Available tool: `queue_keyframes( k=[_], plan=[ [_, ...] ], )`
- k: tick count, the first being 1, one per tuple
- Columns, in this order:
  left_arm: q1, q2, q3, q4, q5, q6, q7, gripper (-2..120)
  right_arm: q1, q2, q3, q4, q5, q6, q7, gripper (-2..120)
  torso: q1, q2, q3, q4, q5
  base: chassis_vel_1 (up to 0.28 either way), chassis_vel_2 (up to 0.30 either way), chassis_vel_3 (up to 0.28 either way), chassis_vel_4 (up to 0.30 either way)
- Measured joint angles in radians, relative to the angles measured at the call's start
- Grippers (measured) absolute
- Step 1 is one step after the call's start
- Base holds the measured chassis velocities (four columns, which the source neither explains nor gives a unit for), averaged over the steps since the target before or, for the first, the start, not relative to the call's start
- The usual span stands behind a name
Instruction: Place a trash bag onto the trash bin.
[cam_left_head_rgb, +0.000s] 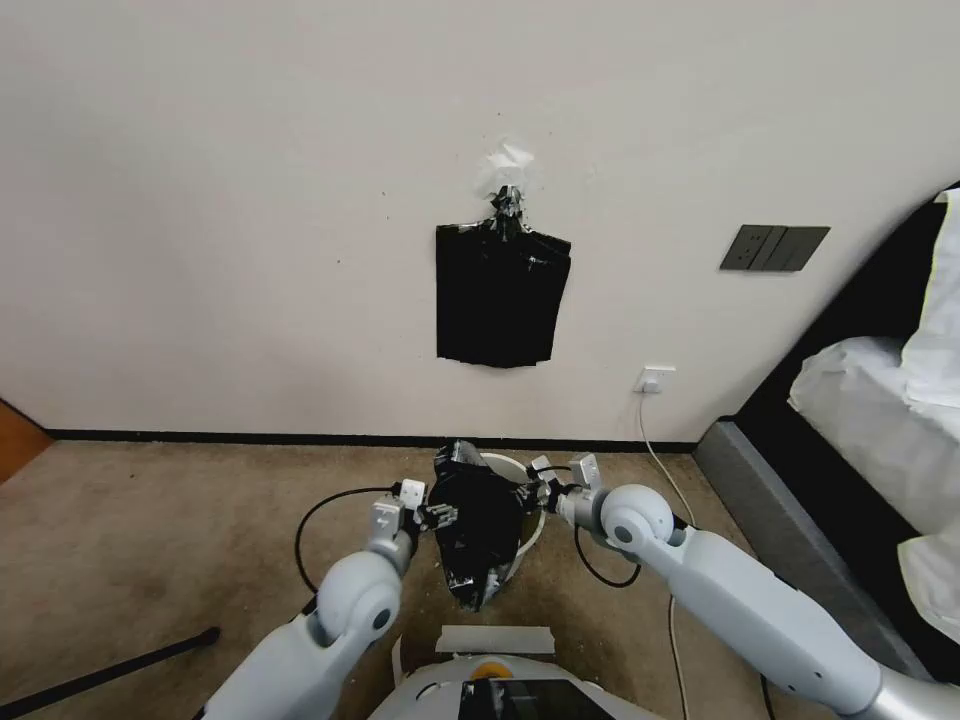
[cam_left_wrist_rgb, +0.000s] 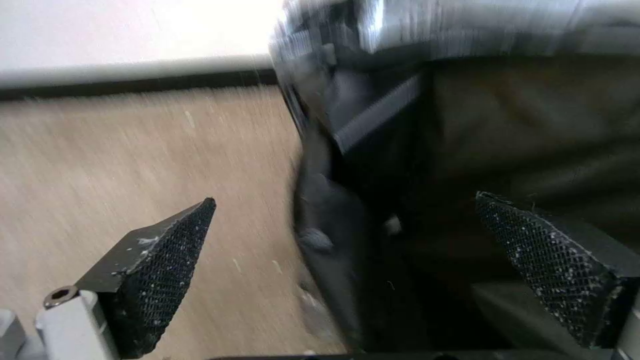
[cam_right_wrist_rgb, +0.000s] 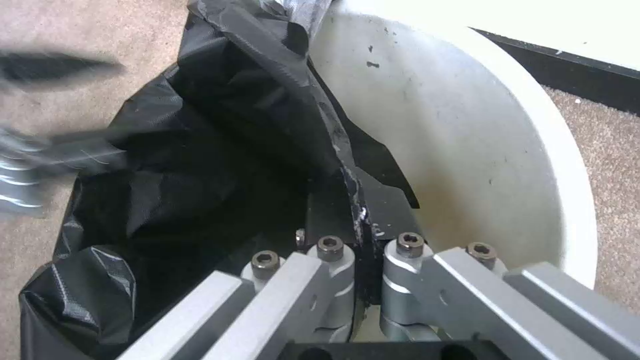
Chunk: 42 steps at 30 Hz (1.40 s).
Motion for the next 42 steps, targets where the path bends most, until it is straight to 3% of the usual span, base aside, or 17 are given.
queue_keyframes(
  k=[6, 13, 18, 20, 33, 36, 42],
  plan=[
    [-0.037, -0.064, 0.008, 0.07, -0.07, 0.024, -0.08, 100, 0.0, -0.005, -0.007, 0.003, 0.0, 0.001, 0.0, 0, 0.0, 0.0, 0.0, 0.0, -0.0001, 0.0, 0.0, 0.0, 0.0],
    [-0.068, -0.09, 0.021, 0.116, -0.1, 0.025, -0.107, 98, 0.0, -0.009, -0.016, 0.005, -0.002, 0.002, 0.001, 0, 0.0, 0.0, 0.0, 0.0, -0.0001, 0.0, 0.0, 0.0, 0.0],
    [-0.09, -0.1, 0.029, 0.138, -0.157, 0.029, -0.163, 82, 0.001, -0.009, -0.019, 0.008, -0.003, 0.003, 0.002, 0, 0.0, 0.0, 0.0, 0.0001, 0.0003, 0.0, 0.0, 0.0, 0.0],
    [-0.099, -0.1, 0.035, 0.153, -0.167, 0.028, -0.175, 69, 0.006, -0.009, -0.02, 0.009, -0.003, 0.005, 0.002, 0, 0.0, 0.0, 0.0, 0.0005, 0.0005, 0.0, 0.0, 0.0, 0.0],
    [-0.112, -0.102, 0.041, 0.163, -0.199, 0.015, -0.202, 27, -0.003, -0.015, -0.017, 0.013, -0.003, 0.017, 0.006, 0, 0.0, 0.0, 0.0, -0.0001, -0.0003, 0.0, 0.0, 0.0, 0.0],
    [-0.109, -0.098, 0.041, 0.158, -0.207, 0.001, -0.205, 13, -0.003, -0.014, -0.016, 0.015, -0.003, 0.018, 0.009, 0, 0.0, 0.0, 0.0, -0.0001, -0.0004, 0.0, 0.0, 0.0, 0.0],
    [-0.104, -0.097, 0.035, 0.152, -0.224, -0.015, -0.208, 3, -0.002, -0.015, -0.015, 0.016, -0.002, 0.018, 0.011, 0, 0.0, 0.0, 0.0, -0.0003, -0.0007, 0.0, 0.0, 0.0, 0.0]
  ],
)
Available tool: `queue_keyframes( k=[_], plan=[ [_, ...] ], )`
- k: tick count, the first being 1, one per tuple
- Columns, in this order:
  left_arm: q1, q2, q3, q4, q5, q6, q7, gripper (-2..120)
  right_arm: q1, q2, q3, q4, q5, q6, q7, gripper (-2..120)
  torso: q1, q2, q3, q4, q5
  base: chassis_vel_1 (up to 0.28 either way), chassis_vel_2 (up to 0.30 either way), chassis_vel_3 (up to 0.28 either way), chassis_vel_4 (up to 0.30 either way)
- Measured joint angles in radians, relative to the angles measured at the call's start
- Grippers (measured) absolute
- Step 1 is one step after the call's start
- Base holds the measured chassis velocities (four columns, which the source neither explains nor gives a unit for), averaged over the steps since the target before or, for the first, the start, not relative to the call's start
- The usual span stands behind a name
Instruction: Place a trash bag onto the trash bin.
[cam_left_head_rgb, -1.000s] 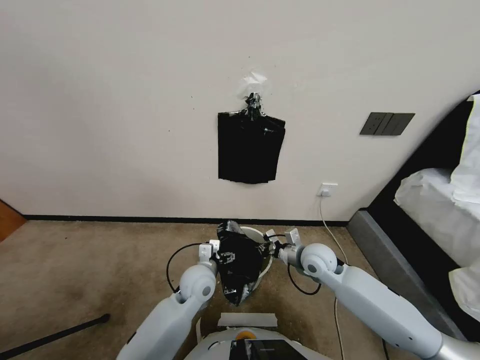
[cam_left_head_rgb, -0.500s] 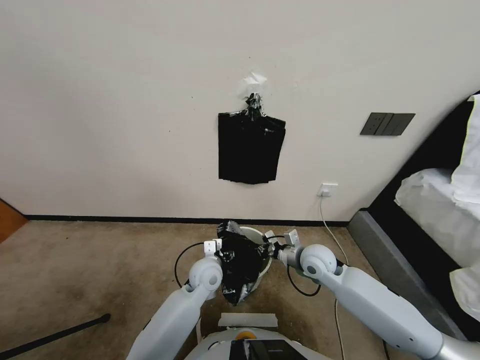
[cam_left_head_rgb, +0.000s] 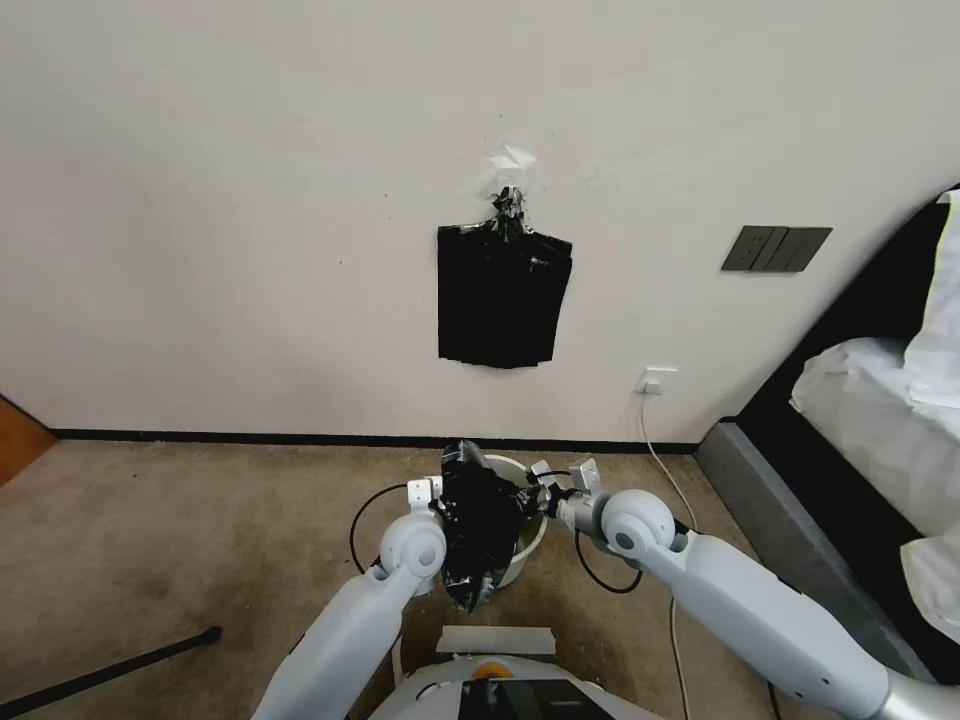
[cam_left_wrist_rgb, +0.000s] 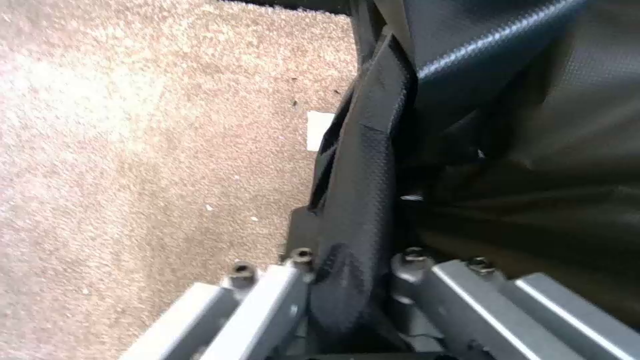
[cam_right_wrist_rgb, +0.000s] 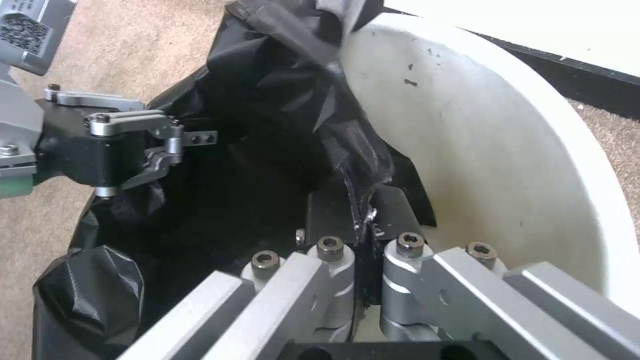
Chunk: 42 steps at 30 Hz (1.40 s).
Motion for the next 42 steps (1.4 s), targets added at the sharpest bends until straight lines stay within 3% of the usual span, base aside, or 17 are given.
queue_keyframes(
  k=[5, 11, 15, 19, 30, 37, 40, 42],
  plan=[
    [0.012, 0.008, -0.009, -0.006, -0.005, -0.037, 0.004, 3, -0.024, 0.002, 0.027, 0.016, -0.002, 0.005, 0.002, 0, 0.0, 0.0, 0.0, 0.0, 0.0, 0.0, 0.0, 0.0, 0.0],
    [0.034, 0.038, -0.026, -0.037, 0.012, -0.097, 0.057, 1, -0.058, 0.002, 0.068, 0.05, -0.086, 0.079, 0.0, 0, 0.0, 0.0, 0.0, -0.0002, 0.0001, 0.0, 0.0, 0.0, 0.0],
    [0.052, 0.063, -0.039, -0.071, 0.054, -0.144, 0.127, 1, -0.05, -0.003, 0.079, 0.071, -0.137, 0.128, 0.004, 0, 0.0, 0.0, 0.0, 0.0004, 0.0003, 0.0, 0.0, 0.0, 0.0],
    [0.082, 0.104, -0.05, -0.125, 0.168, -0.232, 0.259, 1, 0.028, -0.026, 0.09, 0.079, -0.148, 0.152, 0.013, 0, 0.0, 0.0, 0.0, 0.0004, 0.0006, 0.0, 0.0, 0.0, 0.0],
    [0.13, 0.17, -0.086, -0.221, 0.288, -0.276, 0.392, 1, 0.208, -0.149, 0.052, 0.092, -0.09, 0.18, 0.013, 0, 0.0, 0.0, 0.0, 0.0003, 0.0007, 0.0, 0.0, 0.0, 0.0],
    [0.154, 0.191, -0.097, -0.258, 0.34, -0.286, 0.467, 1, 0.245, -0.207, 0.035, 0.089, -0.052, 0.177, 0.007, 0, 0.0, 0.0, 0.0, 0.0002, 0.0006, 0.0, 0.0, 0.0, 0.0],
    [0.175, 0.212, -0.112, -0.279, 0.388, -0.325, 0.55, 1, 0.259, -0.254, 0.027, 0.075, -0.023, 0.169, -0.014, 0, 0.0, 0.0, 0.0, 0.0004, 0.0007, 0.0, 0.0, 0.0, 0.0],
    [0.182, 0.217, -0.118, -0.284, 0.391, -0.343, 0.57, 1, 0.261, -0.273, 0.027, 0.071, -0.017, 0.165, -0.027, 0, 0.0, 0.0, 0.0, 0.0004, 0.0006, 0.0, 0.0, 0.0, 0.0]
  ],
)
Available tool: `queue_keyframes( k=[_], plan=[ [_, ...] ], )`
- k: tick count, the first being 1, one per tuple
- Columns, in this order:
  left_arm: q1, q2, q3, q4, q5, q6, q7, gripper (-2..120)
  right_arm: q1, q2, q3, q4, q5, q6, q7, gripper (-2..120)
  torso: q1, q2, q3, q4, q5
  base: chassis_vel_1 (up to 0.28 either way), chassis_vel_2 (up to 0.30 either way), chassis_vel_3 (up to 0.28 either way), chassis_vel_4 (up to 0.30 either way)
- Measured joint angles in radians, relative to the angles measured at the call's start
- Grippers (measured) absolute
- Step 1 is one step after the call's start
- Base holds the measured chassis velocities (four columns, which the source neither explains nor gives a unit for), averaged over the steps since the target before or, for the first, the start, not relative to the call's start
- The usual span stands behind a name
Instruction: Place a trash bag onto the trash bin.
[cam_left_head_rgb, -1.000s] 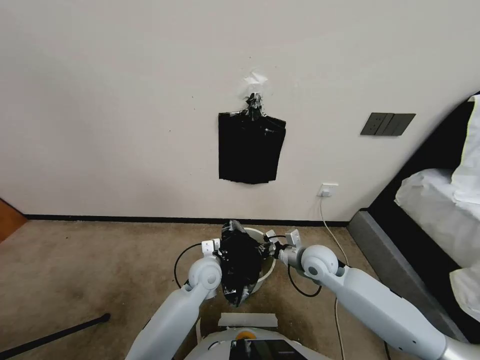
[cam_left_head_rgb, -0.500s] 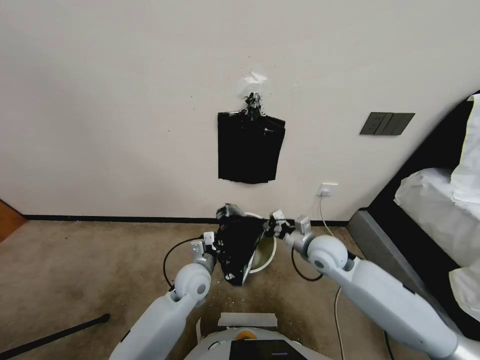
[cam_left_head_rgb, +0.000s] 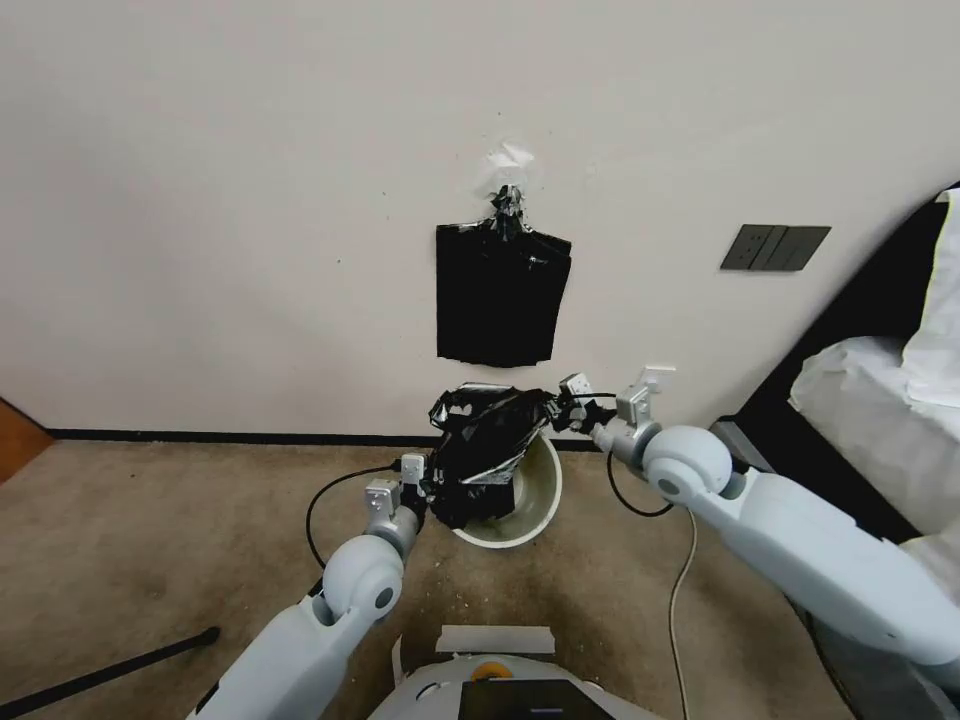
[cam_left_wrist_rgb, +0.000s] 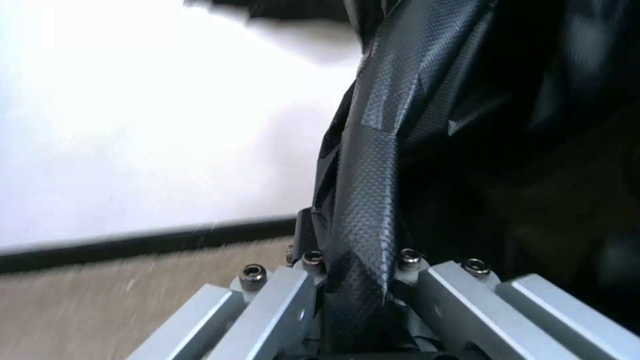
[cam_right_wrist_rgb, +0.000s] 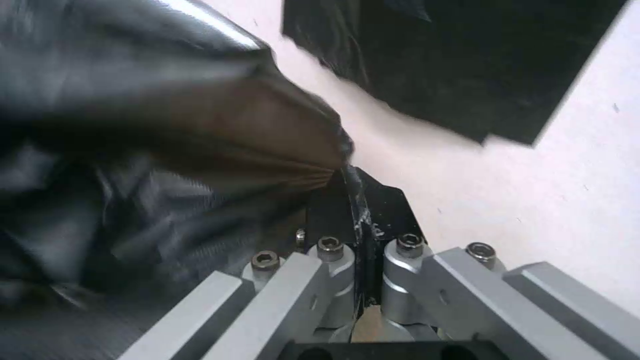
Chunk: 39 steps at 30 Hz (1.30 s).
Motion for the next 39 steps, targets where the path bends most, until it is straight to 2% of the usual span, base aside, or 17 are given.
queue_keyframes(
  k=[3, 5, 7, 8, 11, 13, 17, 19, 32, 34, 36, 37, 39],
  plan=[
    [0.015, 0.008, -0.021, -0.004, 0.001, -0.066, 0.041, 1, -0.008, -0.061, 0.004, -0.006, 0.007, -0.005, -0.043, 0, 0.0, 0.0, 0.0, 0.0, 0.0001, 0.0, 0.0, 0.0, 0.0],
    [0.018, 0.009, -0.027, -0.004, 0.0, -0.084, 0.047, 1, -0.019, -0.079, 0.013, -0.005, 0.007, -0.005, -0.056, 0, 0.0, 0.0, 0.0, 0.0, 0.0, 0.0, 0.0, 0.0, 0.0],
    [0.021, 0.006, -0.044, 0.0, -0.025, -0.131, 0.059, 1, -0.09, -0.132, 0.065, 0.011, 0.003, -0.003, -0.096, 0, 0.0, 0.0, 0.0, -0.0001, -0.0002, 0.0, 0.0, 0.0, 0.0],
    [0.021, 0.006, -0.044, 0.0, -0.025, -0.131, 0.059, 1, -0.09, -0.132, 0.065, 0.011, 0.003, -0.003, -0.096, 0, 0.0, 0.0, 0.0, -0.0001, -0.0002, 0.0, 0.0, 0.0, 0.0],
    [0.018, -0.01, -0.058, -0.001, -0.09, -0.176, 0.055, 1, -0.241, -0.159, 0.141, 0.035, -0.03, 0.014, -0.135, 0, 0.0, 0.0, 0.0, -0.0004, 0.0004, 0.0, 0.0, 0.0, 0.0],
    [0.016, -0.014, -0.06, -0.001, -0.106, -0.183, 0.048, 1, -0.272, -0.156, 0.159, 0.043, -0.034, 0.018, -0.139, 0, 0.0, 0.0, 0.0, -0.0005, 0.0002, 0.0, 0.0, 0.0, 0.0],
    [0.019, -0.029, -0.075, -0.005, -0.168, -0.191, 0.024, 1, -0.352, -0.119, 0.202, 0.071, -0.05, 0.034, -0.145, 0, 0.0, 0.0, 0.0, -0.0002, -0.0002, 0.0, 0.0, 0.0, 0.0],
    [0.035, -0.036, -0.089, -0.012, -0.194, -0.192, 0.01, 1, -0.377, -0.071, 0.212, 0.087, -0.048, 0.038, -0.141, 0, 0.0, 0.0, 0.0, 0.0001, 0.0001, 0.0, 0.0, 0.0, 0.0],
    [0.095, -0.035, -0.155, -0.026, -0.277, -0.163, -0.024, 1, -0.509, 0.073, 0.259, 0.09, -0.123, 0.103, -0.114, 0, 0.0, 0.0, 0.0, 0.0001, 0.0, 0.0, 0.0, 0.0, 0.0],
    [0.098, -0.035, -0.155, -0.027, -0.278, -0.157, -0.027, 1, -0.528, 0.086, 0.271, 0.096, -0.127, 0.111, -0.101, 2, 0.0, 0.0, 0.0, 0.0, 0.0, 0.0, 0.0, 0.0, 0.0],
    [0.104, -0.034, -0.157, -0.028, -0.278, -0.143, -0.037, 1, -0.577, 0.105, 0.305, 0.109, -0.154, 0.122, -0.086, 14, 0.0, 0.0, 0.0, -0.0002, -0.0003, 0.0, 0.0, 0.0, 0.0],
    [0.104, -0.034, -0.157, -0.028, -0.278, -0.143, -0.037, 1, -0.577, 0.105, 0.305, 0.109, -0.154, 0.122, -0.086, 14, 0.0, 0.0, 0.0, -0.0002, -0.0003, 0.0, 0.0, 0.0, 0.0],
    [0.112, -0.034, -0.163, -0.028, -0.278, -0.123, -0.045, 1, -0.628, 0.119, 0.34, 0.123, -0.189, 0.133, -0.068, 23, 0.0, 0.0, 0.0, -0.0002, -0.0001, 0.0, 0.0, 0.0, 0.0]
  ],
)
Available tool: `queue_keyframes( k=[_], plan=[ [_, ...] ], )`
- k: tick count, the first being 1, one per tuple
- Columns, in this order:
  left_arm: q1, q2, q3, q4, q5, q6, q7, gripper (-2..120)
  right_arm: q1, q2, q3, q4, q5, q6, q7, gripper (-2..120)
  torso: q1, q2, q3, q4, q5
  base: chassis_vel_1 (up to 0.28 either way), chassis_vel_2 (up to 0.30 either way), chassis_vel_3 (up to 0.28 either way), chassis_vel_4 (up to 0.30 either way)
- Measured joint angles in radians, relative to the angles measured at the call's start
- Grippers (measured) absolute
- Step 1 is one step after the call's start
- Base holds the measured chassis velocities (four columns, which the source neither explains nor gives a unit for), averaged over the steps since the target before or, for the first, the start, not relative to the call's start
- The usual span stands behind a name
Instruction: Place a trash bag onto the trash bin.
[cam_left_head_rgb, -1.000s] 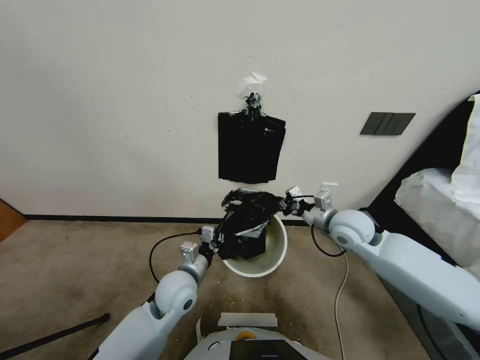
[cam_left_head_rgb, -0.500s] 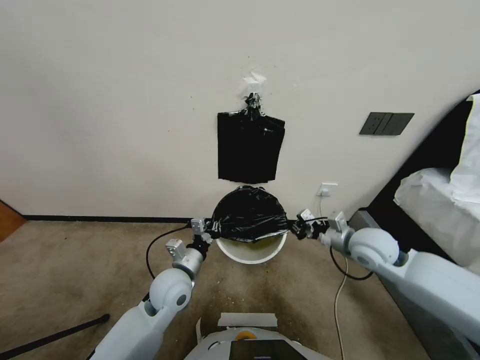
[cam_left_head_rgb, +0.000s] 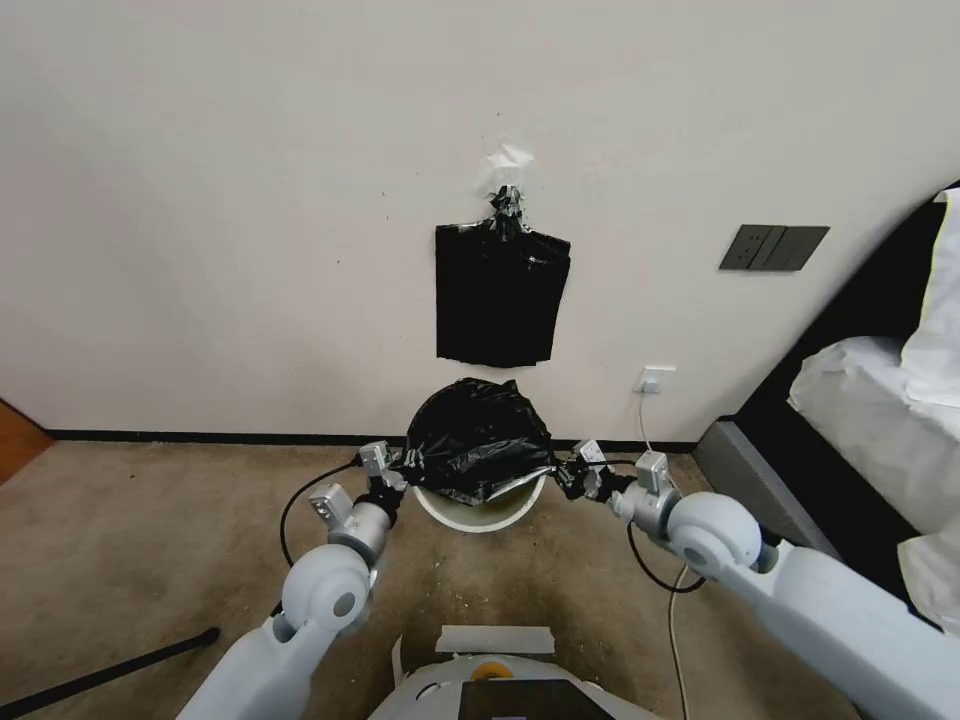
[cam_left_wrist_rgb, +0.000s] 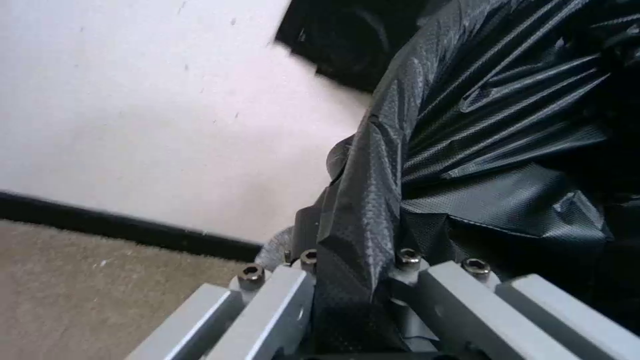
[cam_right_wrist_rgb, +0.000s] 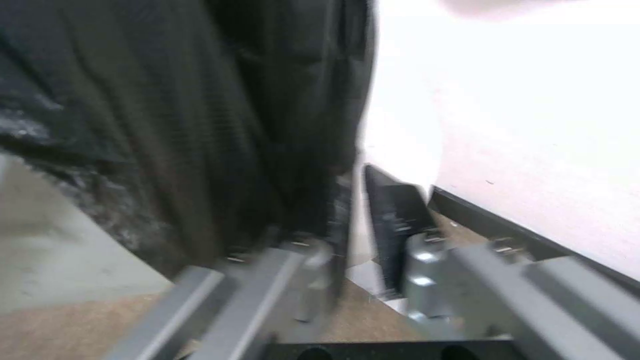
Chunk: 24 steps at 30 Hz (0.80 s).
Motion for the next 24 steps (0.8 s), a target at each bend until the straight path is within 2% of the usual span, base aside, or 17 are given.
queue_keyframes(
  k=[4, 6, 10, 14, 15, 17, 18, 20, 21, 24],
  plan=[
    [0.009, 0.002, -0.015, 0.002, -0.006, 0.012, -0.006, 1, -0.079, 0.013, 0.071, 0.029, -0.039, 0.01, 0.009, 39, 0.0, 0.0, 0.0, 0.0, -0.0001, 0.0, 0.0, 0.0, 0.0],
    [0.01, 0.003, -0.019, 0.002, -0.007, 0.015, -0.009, 1, -0.102, 0.016, 0.091, 0.039, -0.048, 0.011, 0.009, 41, 0.0, 0.0, 0.0, 0.0, -0.0002, 0.0, 0.0, 0.0, 0.0],
    [0.012, 0.012, -0.035, 0.004, -0.009, 0.025, -0.014, 1, -0.2, 0.039, 0.178, 0.083, -0.098, 0.02, 0.008, 62, 0.0, 0.0, 0.0, 0.0, -0.0001, 0.0, 0.0, 0.0, 0.0],
    [0.014, 0.017, -0.043, 0.006, -0.009, 0.03, -0.018, 1, -0.24, 0.053, 0.219, 0.097, -0.126, 0.03, 0.004, 70, 0.0, 0.0, 0.0, 0.0002, 0.0001, 0.0, 0.0, 0.0, 0.0],
    [0.014, 0.019, -0.047, 0.007, -0.009, 0.033, -0.022, 1, -0.268, 0.061, 0.249, 0.108, -0.142, 0.036, 0.001, 77, 0.0, 0.0, 0.0, 0.0001, 0.0, 0.0, 0.0, 0.0, 0.0],
    [0.014, 0.024, -0.059, 0.007, -0.025, 0.049, -0.042, 1, -0.352, 0.076, 0.317, 0.145, -0.206, 0.06, -0.015, 87, 0.0, 0.0, 0.0, 0.0001, 0.0, 0.0, 0.0, 0.0, 0.0],
    [0.014, 0.024, -0.059, 0.007, -0.025, 0.049, -0.042, 1, -0.352, 0.076, 0.317, 0.145, -0.206, 0.06, -0.015, 87, 0.0, 0.0, 0.0, 0.0001, 0.0, 0.0, 0.0, 0.0, 0.0],
    [0.009, 0.028, -0.062, 0.001, -0.036, 0.067, -0.06, 1, -0.44, 0.086, 0.352, 0.196, -0.289, 0.097, -0.041, 96, 0.0, 0.0, 0.0, -0.0002, 0.0, 0.0, 0.0, 0.0, 0.0],
    [0.009, 0.028, -0.062, 0.001, -0.036, 0.067, -0.06, 1, -0.44, 0.086, 0.352, 0.196, -0.289, 0.097, -0.041, 96, 0.0, 0.0, 0.0, -0.0002, 0.0, 0.0, 0.0, 0.0, 0.0],
    [-0.001, 0.036, -0.056, -0.02, -0.046, 0.096, -0.083, 1, -0.54, 0.102, 0.369, 0.271, -0.422, 0.15, -0.085, 100, 0.0, 0.0, 0.0, -0.0002, -0.0001, 0.0, 0.0, 0.0, 0.0]
  ],
)
